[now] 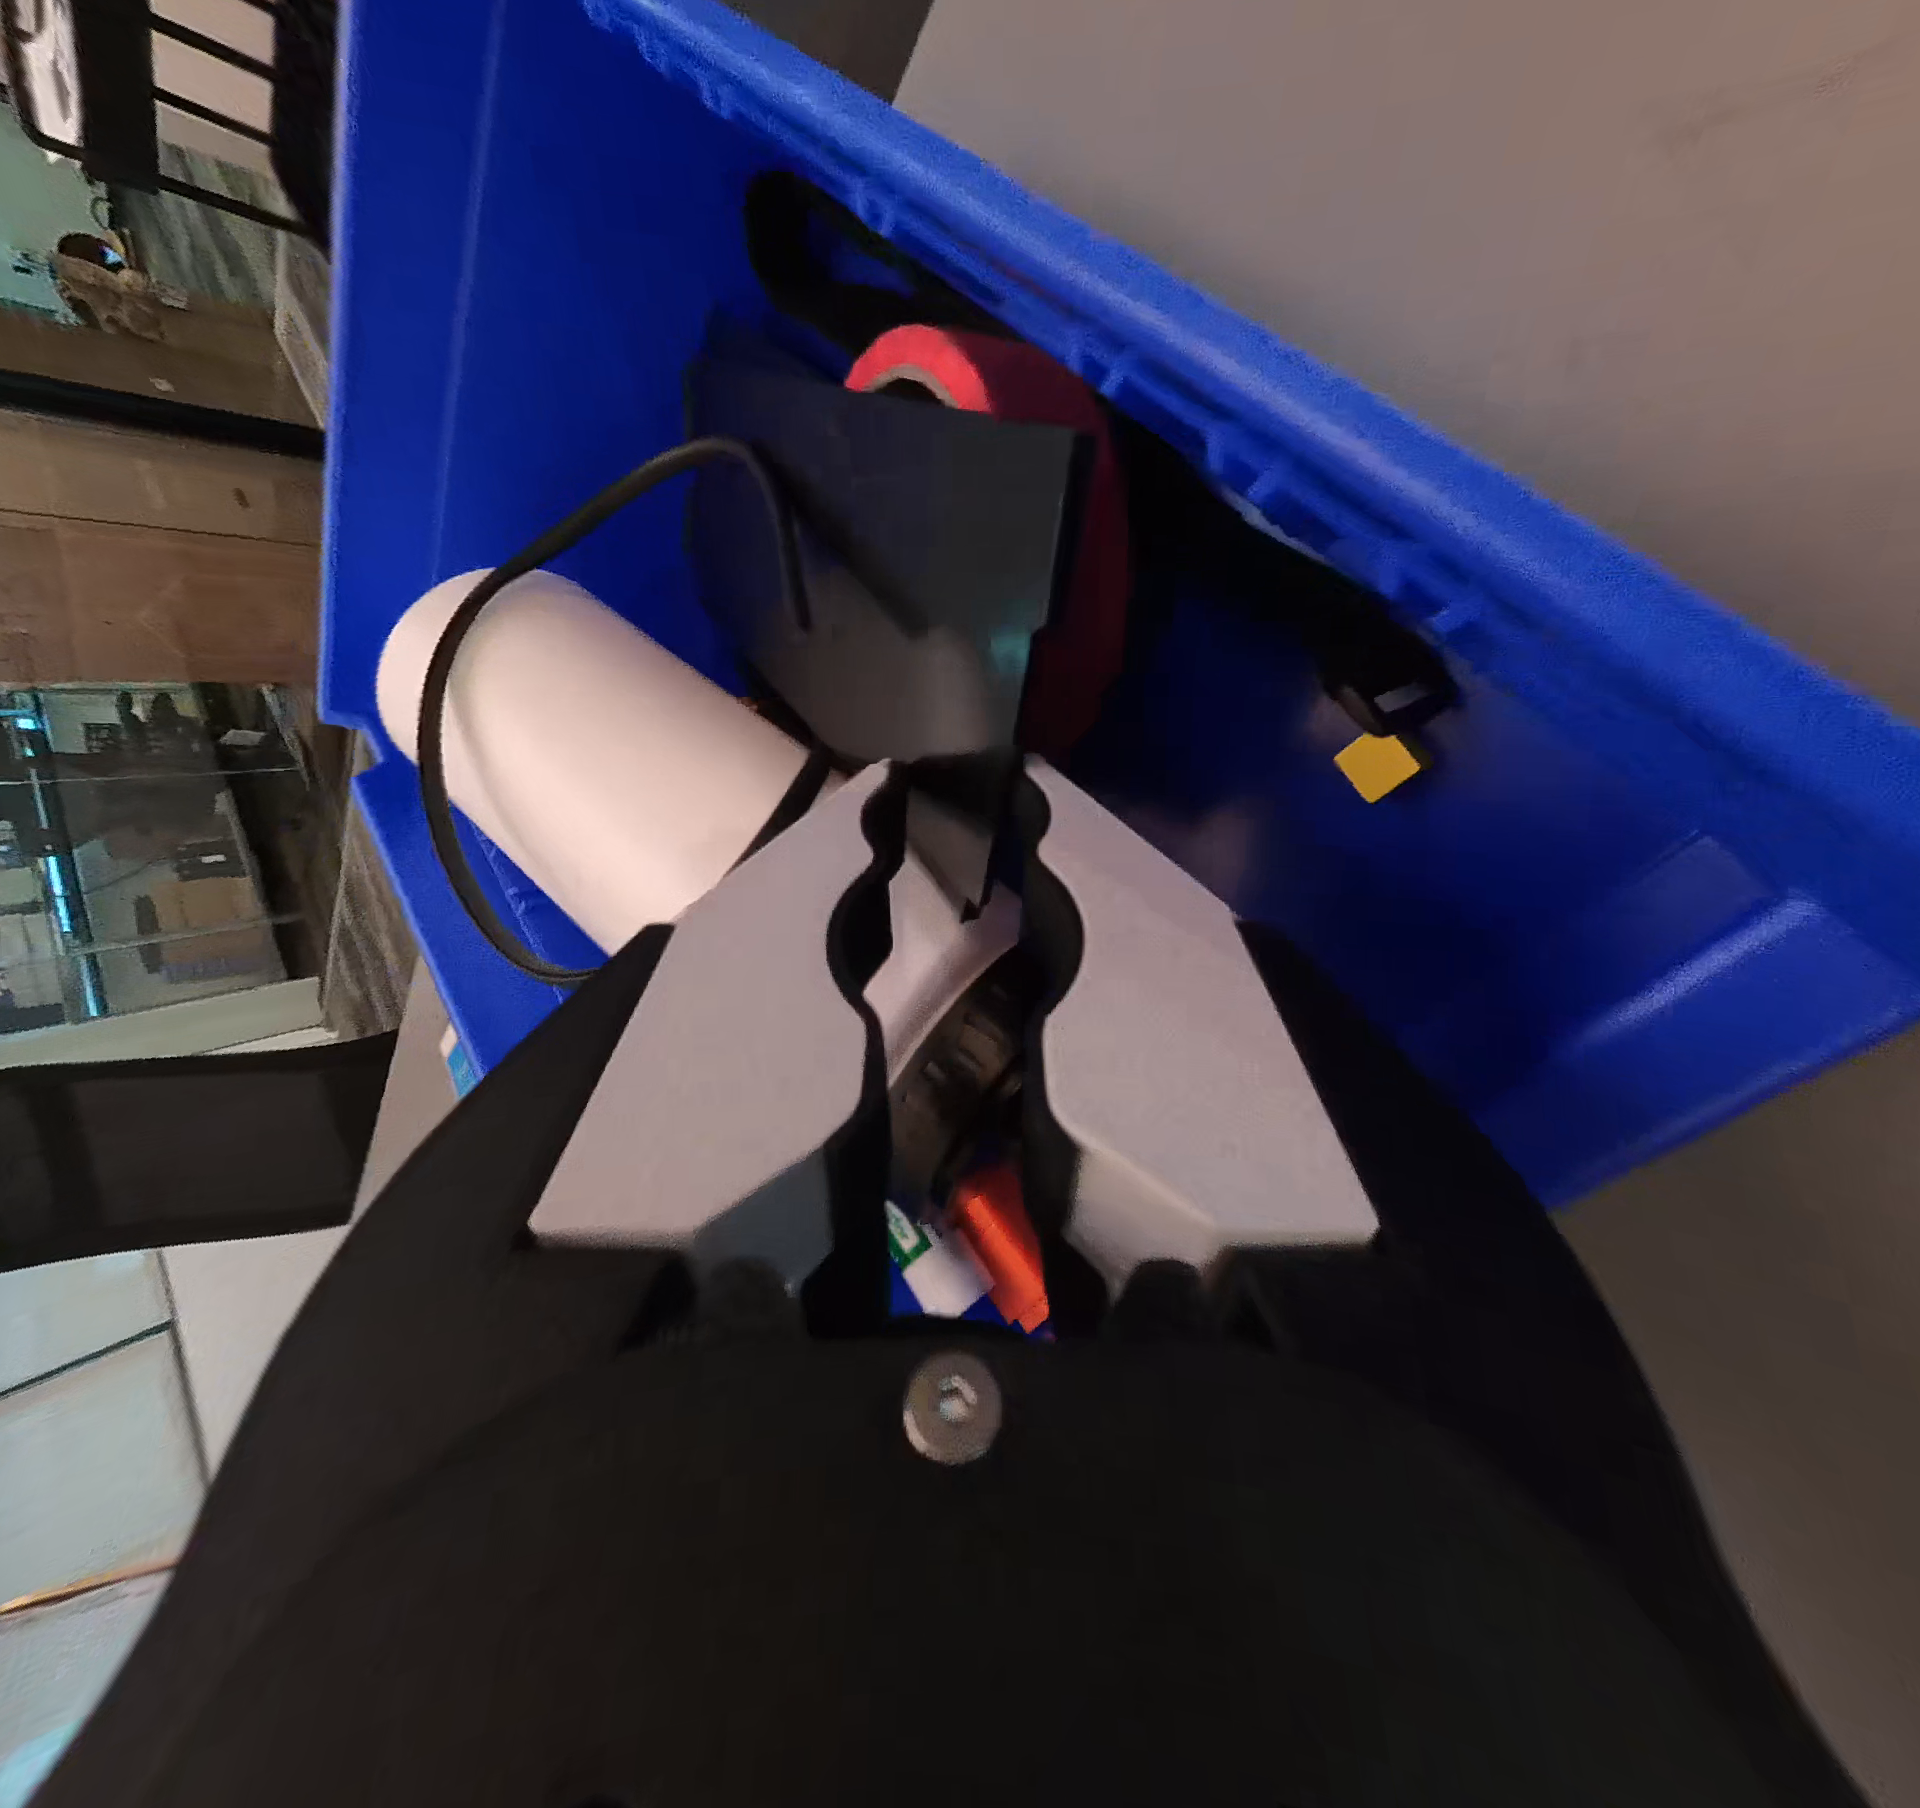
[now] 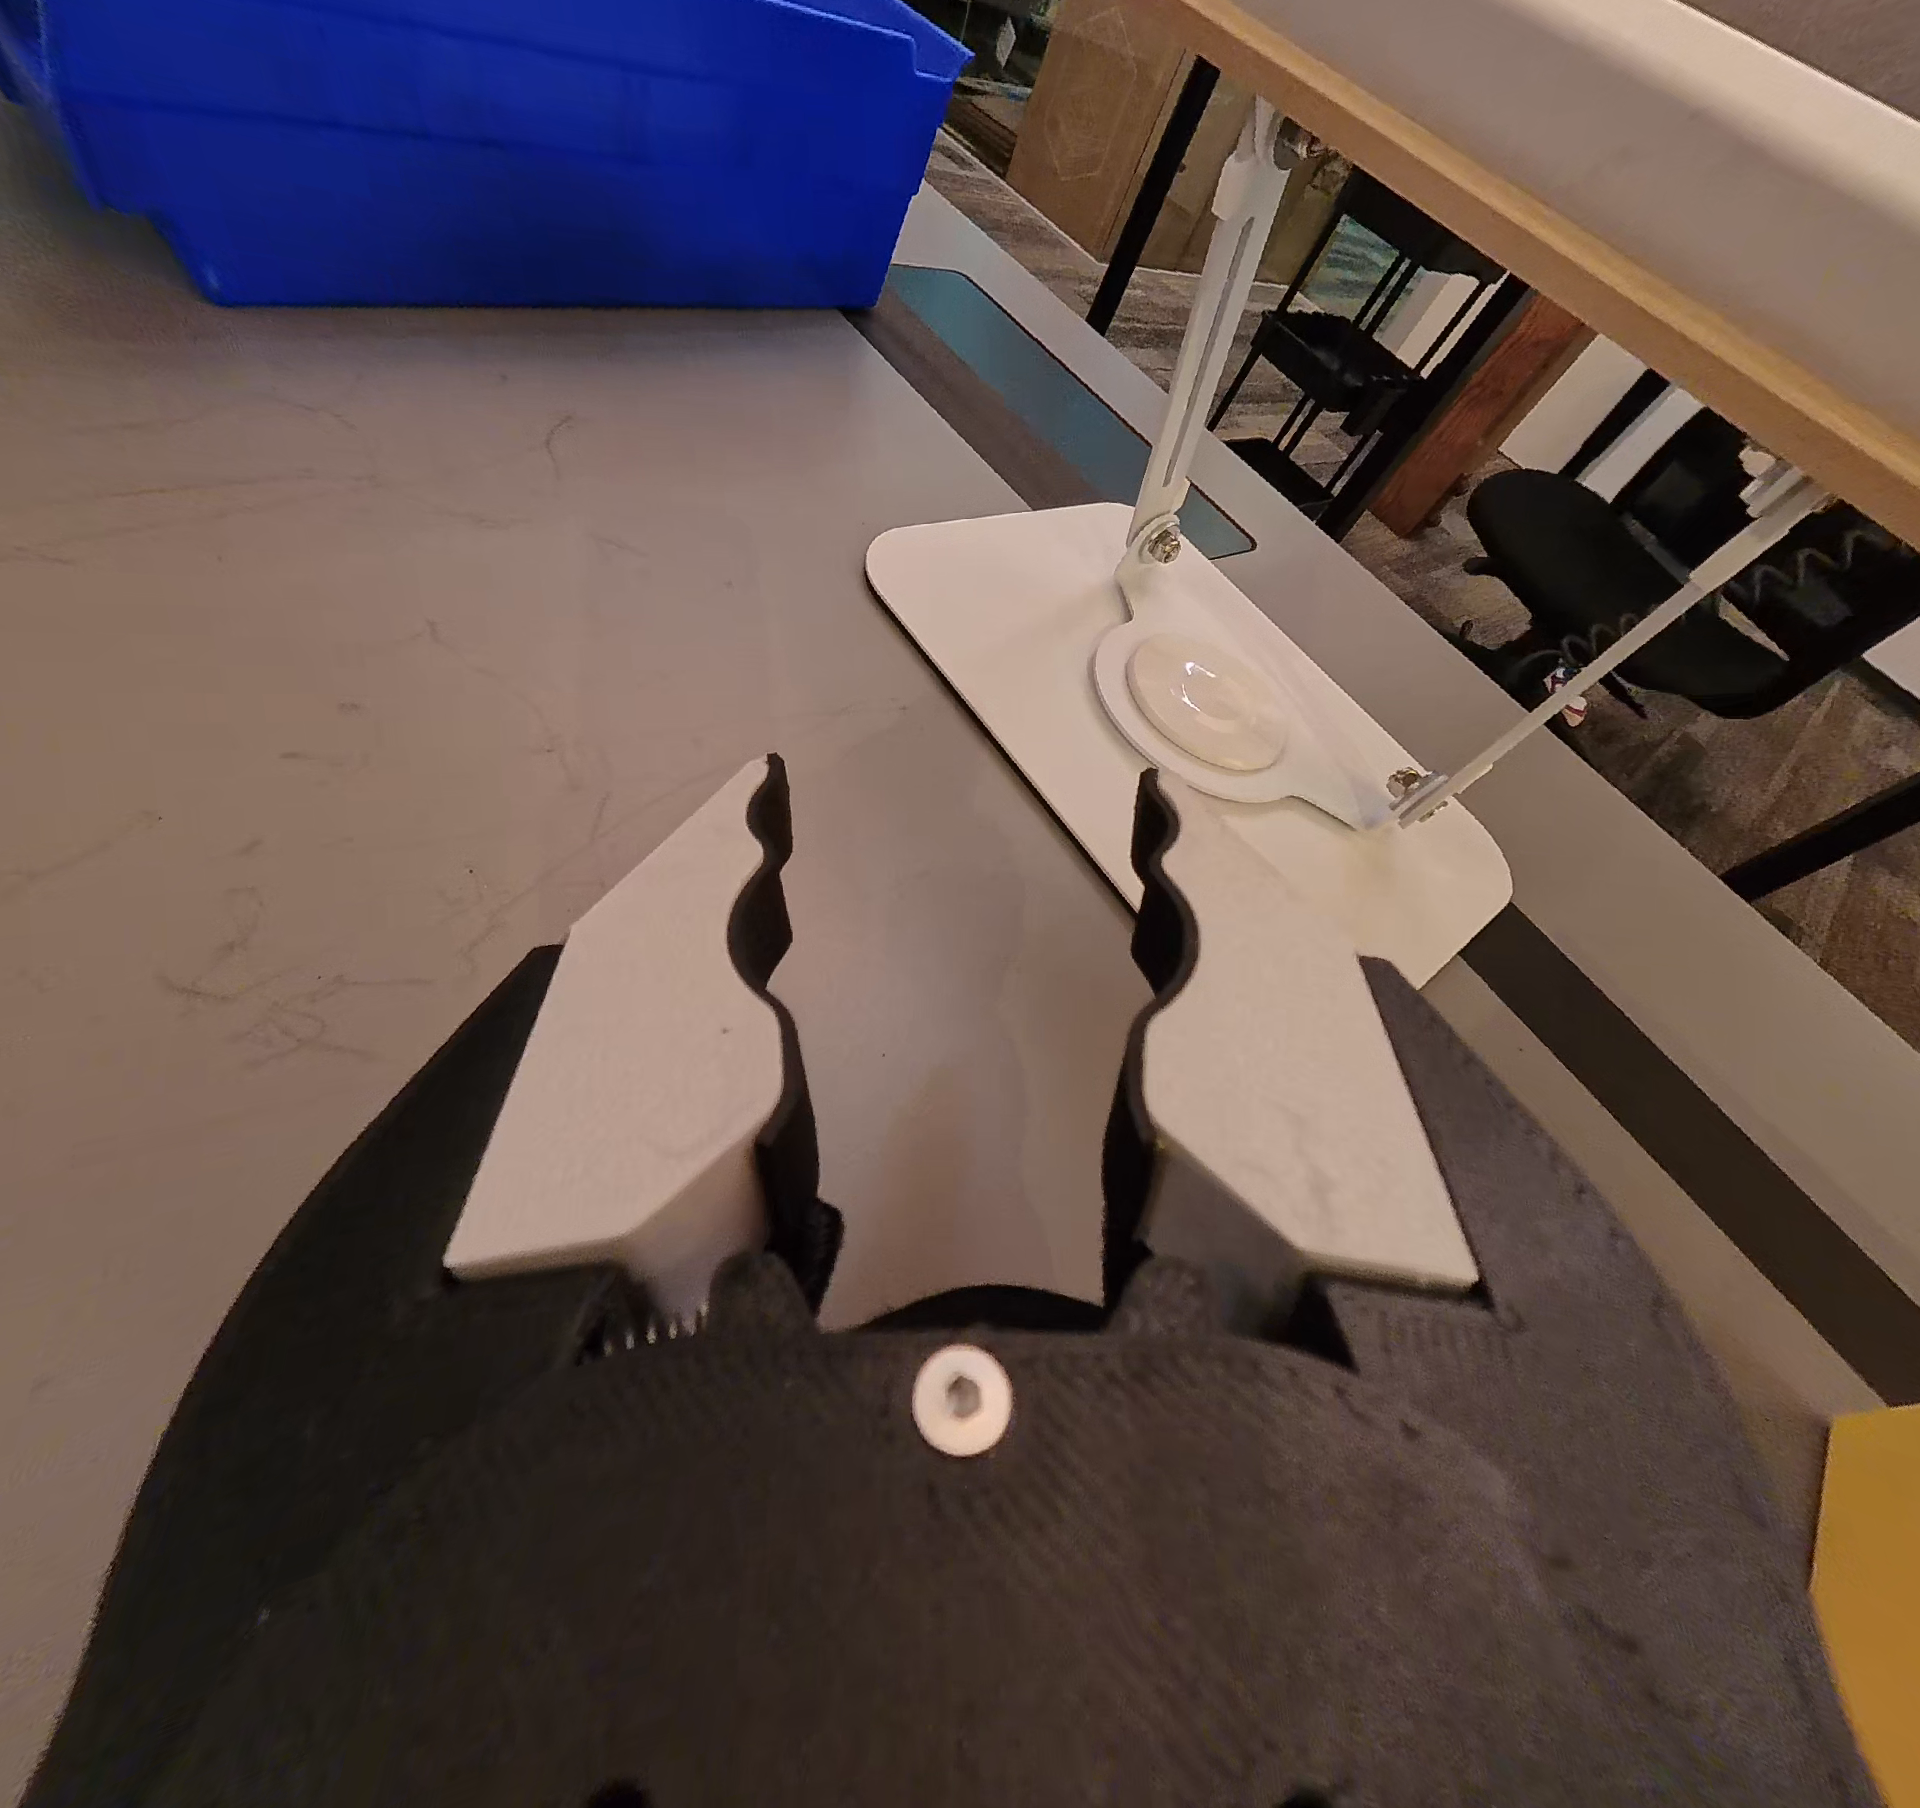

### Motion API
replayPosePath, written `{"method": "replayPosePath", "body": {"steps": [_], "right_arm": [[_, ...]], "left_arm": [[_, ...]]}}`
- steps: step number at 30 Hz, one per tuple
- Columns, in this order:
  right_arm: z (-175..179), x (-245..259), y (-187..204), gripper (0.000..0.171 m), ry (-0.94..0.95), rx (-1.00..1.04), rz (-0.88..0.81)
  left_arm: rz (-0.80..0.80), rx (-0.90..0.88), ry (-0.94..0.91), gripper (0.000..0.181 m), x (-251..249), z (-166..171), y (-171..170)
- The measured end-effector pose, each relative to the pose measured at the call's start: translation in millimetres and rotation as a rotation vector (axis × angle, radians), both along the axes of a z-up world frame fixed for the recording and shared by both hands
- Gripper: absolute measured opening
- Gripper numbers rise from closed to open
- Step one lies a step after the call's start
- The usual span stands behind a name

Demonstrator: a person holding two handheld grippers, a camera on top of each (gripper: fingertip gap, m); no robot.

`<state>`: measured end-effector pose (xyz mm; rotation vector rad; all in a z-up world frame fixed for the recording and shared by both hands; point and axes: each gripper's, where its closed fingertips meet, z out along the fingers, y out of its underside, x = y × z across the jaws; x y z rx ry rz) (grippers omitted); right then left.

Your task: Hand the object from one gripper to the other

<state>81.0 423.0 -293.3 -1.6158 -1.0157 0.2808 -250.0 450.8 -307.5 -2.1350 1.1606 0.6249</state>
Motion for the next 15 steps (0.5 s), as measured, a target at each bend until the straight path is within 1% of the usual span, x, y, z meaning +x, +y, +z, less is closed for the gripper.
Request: {"method": "replayPosePath", "body": {"steps": [6, 7, 13, 15], "right_arm": [[-0.2, -0.3, -0.3, 0.064, -0.004, 0.003, 0.001], [-0.3, -0.3, -0.3, 0.064, -0.004, 0.003, 0.001], [-0.5, -0.4, -0.1, 0.064, -0.005, 0.002, 0.001], [-0.5, -0.3, 0.0, 0.064, -0.006, 0.002, 0.001]], "left_arm": [[-0.014, 0.018, -0.079, 0.013, -0.7, 14.6, -2.2], [-0.012, 0.008, -0.107, 0.013, -0.4, 17.2, -3.6], [0.019, 0.083, -0.278, 0.006, -6.8, 48.6, -3.5], [0.019, 0.056, -0.336, 0.008, -6.7, 51.3, -7.5]]}}
